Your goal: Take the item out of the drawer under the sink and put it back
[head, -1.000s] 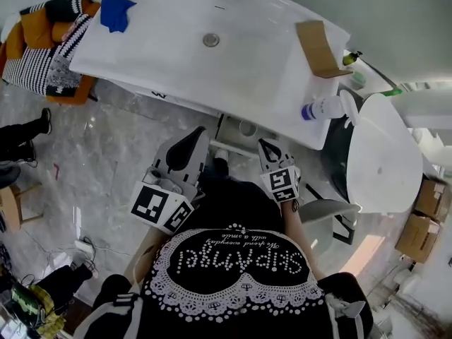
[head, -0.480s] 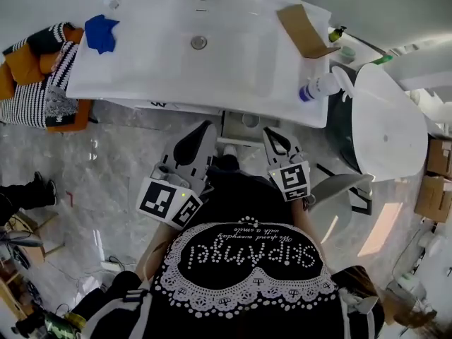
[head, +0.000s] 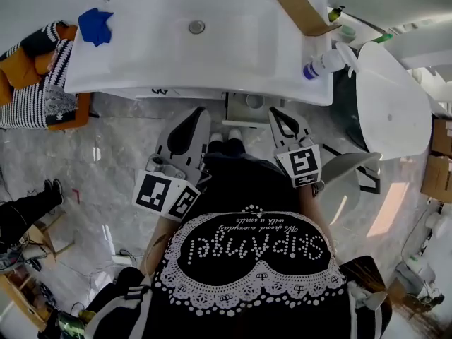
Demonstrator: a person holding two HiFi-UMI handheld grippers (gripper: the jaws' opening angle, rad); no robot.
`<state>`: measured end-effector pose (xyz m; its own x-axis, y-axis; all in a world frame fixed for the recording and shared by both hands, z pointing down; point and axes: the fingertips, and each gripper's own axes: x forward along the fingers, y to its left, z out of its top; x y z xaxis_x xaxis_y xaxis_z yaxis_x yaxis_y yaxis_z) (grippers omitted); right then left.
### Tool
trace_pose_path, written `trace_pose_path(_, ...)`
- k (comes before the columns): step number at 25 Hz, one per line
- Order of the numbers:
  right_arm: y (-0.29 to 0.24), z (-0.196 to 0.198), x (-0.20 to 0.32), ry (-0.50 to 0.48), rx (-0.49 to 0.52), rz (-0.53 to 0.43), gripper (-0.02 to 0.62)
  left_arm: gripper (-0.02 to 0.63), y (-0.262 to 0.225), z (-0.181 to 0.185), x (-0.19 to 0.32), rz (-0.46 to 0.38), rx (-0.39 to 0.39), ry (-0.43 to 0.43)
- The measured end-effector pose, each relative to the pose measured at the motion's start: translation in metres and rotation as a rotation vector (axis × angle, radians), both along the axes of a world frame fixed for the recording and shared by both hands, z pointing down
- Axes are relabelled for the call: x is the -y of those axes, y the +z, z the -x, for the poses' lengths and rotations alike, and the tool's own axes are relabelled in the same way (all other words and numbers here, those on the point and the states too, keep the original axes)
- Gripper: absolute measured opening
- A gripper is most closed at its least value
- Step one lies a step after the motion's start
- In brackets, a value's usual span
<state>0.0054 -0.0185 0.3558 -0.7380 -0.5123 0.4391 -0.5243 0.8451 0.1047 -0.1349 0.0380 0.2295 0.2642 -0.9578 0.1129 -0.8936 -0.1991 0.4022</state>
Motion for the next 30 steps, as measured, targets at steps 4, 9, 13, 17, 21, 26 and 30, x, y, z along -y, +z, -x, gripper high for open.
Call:
trace_pose_path(4, -0.008, 0.0, -0.01, 0.017, 0.016, 0.003, 0.017, 0.003, -0.002, 0.021, -0.014, 0.003, 0.03, -0.031)
trace_pose_path(9, -0.028, 0.001, -0.013, 0.062, 0.07, -0.007, 0.017, 0.003, -0.005, 0.047, -0.028, -0.019, 0.08, -0.064)
trace_pose_path(13, -0.043, 0.0, -0.023, 0.105, 0.121, -0.007, 0.017, 0.003, -0.005, 0.056, -0.041, -0.014, 0.101, -0.049)
trace_pose_path(17, -0.054, -0.001, -0.034, 0.13, 0.142, -0.03, 0.017, 0.003, -0.003, 0.058, -0.053, -0.007, 0.107, -0.014)
trace_pose_path(21, -0.056, -0.002, -0.044, 0.149, 0.148, -0.019, 0.017, 0.003, 0.0, 0.066, -0.063, -0.005, 0.104, -0.026)
trace_pose_path(26, -0.063, -0.003, -0.049, 0.173, 0.183, -0.011, 0.017, 0.003, 0.001, 0.074, -0.065, -0.013, 0.097, -0.046)
trace_pose_path(30, -0.072, -0.006, -0.054, 0.18, 0.188, -0.022, 0.017, 0.003, 0.001, 0.069, -0.061, -0.025, 0.085, -0.036)
